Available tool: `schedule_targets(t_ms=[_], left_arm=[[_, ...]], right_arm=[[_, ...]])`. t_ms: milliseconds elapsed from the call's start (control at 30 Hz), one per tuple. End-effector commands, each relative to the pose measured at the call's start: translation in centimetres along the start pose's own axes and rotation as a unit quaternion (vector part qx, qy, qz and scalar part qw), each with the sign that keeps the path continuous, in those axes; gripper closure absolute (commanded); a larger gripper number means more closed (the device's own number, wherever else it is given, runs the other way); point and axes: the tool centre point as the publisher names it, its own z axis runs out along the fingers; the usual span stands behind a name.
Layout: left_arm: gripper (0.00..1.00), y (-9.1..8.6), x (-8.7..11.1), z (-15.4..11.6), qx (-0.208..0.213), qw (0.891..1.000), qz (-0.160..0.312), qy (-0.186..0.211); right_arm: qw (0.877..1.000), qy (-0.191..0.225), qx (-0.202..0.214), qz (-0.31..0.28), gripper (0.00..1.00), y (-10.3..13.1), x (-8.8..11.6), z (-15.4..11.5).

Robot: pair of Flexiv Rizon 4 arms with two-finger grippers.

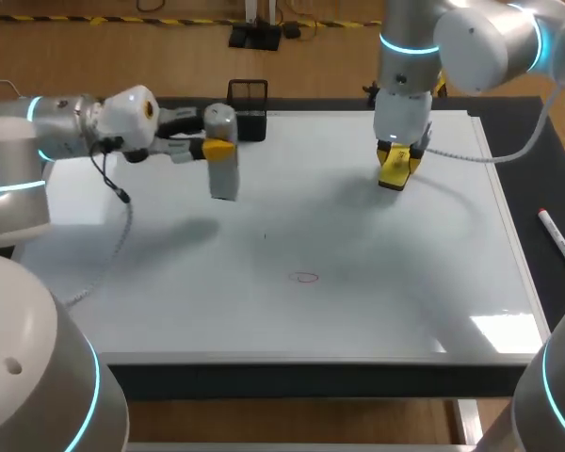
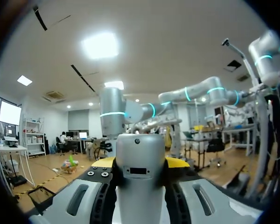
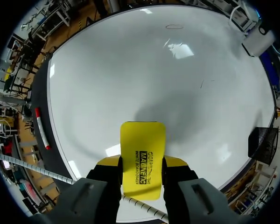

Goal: Pick up the inspection probe, press it on each red-marked spot on the whiteboard one by one, put down the probe, pick up the eraser, and wipe off all the red marks.

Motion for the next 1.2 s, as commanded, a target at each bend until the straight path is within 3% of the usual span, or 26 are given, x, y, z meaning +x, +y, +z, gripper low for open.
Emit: schedule_targets(t_ms=[33,433,1200], left_arm=[[1.00,-0.1,2.1,2.4,0.005,1.000,0.001,-0.003],[1.00,1.4,7.3,7.8,0.034,0.998,-0.017,0.040],[1.00,5.2,12.1,13.2,0.033,0.996,-0.035,0.077]], right_arm=[[1.000,0.001,0.001,-0.001,1.00,-0.1,0.0,-0.1],[1.000,0.001,0.001,-0.001,1.00,-0.1,0.0,-0.1],[1.000,0.001,0.001,-0.001,1.00,-0.1,0.0,-0.1]])
